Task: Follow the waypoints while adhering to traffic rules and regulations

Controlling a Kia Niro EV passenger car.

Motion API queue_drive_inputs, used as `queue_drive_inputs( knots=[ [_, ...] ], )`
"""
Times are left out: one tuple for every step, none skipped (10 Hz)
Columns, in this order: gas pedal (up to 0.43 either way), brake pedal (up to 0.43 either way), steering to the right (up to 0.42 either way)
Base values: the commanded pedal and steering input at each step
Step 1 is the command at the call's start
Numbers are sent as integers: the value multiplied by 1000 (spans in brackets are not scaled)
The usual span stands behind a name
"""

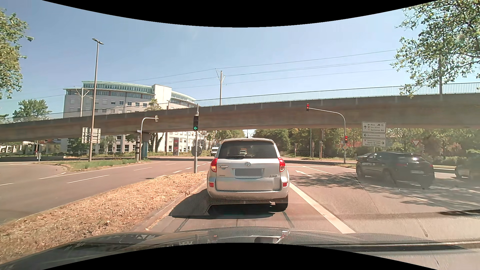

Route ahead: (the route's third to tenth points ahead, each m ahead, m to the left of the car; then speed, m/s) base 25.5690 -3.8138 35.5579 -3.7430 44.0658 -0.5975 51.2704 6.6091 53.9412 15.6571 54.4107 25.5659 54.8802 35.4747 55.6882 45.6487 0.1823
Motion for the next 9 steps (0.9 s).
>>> queue_drive_inputs(
  knots=[
    [287, 0, 0],
    [311, 0, 0],
    [319, 0, 0],
    [331, 0, 0],
    [339, 0, 0],
    [358, 0, 0],
    [358, 0, 0],
    [358, 0, 0],
    [358, 0, 0]
  ],
)
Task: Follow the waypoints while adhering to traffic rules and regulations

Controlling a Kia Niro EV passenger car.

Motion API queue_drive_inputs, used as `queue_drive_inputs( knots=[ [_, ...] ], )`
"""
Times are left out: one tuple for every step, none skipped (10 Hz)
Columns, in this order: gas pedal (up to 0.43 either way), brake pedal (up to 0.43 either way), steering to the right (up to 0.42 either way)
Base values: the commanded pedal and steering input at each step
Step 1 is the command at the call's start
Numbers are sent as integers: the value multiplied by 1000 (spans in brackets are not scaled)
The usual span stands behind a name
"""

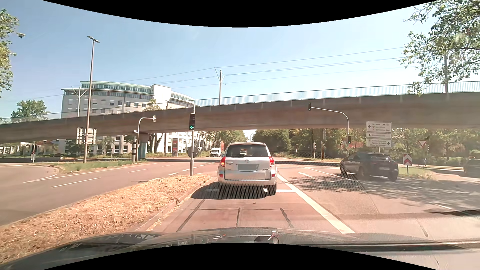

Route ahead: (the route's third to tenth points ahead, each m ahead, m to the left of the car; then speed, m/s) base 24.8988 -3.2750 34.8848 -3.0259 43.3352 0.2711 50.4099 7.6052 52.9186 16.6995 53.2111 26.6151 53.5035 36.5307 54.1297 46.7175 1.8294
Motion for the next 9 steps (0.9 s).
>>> queue_drive_inputs(
  knots=[
    [358, 0, 0],
    [358, 0, 0],
    [358, 0, 0],
    [358, 0, 0],
    [358, 0, 0],
    [358, 0, 0],
    [358, 0, 0],
    [358, 0, 0],
    [358, 0, 0]
  ],
)
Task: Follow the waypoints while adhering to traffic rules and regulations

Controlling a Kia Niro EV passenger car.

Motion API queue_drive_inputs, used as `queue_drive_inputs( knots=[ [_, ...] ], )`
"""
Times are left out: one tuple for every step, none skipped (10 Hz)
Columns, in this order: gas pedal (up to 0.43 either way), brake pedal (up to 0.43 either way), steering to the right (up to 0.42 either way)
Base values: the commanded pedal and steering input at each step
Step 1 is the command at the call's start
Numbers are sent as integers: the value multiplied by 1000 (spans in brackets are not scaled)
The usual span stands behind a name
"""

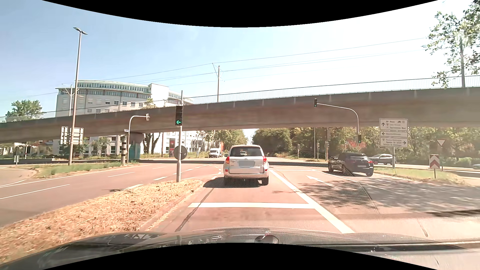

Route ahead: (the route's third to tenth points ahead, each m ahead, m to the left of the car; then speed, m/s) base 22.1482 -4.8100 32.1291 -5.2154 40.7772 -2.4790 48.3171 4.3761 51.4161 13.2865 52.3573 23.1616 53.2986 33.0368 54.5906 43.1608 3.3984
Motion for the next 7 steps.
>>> queue_drive_inputs(
  knots=[
    [358, 0, 0],
    [350, 0, 0],
    [350, 0, 0],
    [339, 0, 0],
    [319, 0, 0],
    [311, 0, 0],
    [280, 0, 0]
  ],
)
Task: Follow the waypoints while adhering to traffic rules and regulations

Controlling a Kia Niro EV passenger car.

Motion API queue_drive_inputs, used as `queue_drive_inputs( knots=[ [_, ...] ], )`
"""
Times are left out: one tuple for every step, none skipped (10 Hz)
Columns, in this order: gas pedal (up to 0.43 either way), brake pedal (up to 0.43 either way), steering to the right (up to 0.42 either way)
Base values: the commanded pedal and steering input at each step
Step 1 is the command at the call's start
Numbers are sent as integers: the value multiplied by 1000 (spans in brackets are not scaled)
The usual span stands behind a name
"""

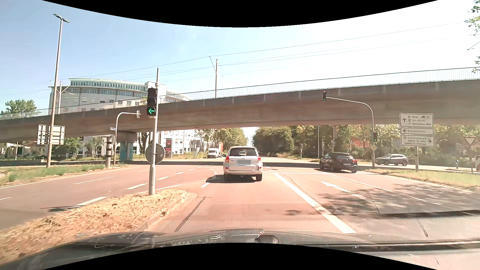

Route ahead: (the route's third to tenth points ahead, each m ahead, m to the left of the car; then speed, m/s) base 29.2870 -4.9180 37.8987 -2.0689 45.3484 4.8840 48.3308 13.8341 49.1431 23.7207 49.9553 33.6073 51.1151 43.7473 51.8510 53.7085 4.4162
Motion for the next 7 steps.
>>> queue_drive_inputs(
  knots=[
    [280, 0, 0],
    [268, 0, 0],
    [260, 0, 0],
    [260, 0, -1],
    [248, 0, -2],
    [248, 0, -3],
    [220, 0, -3]
  ],
)
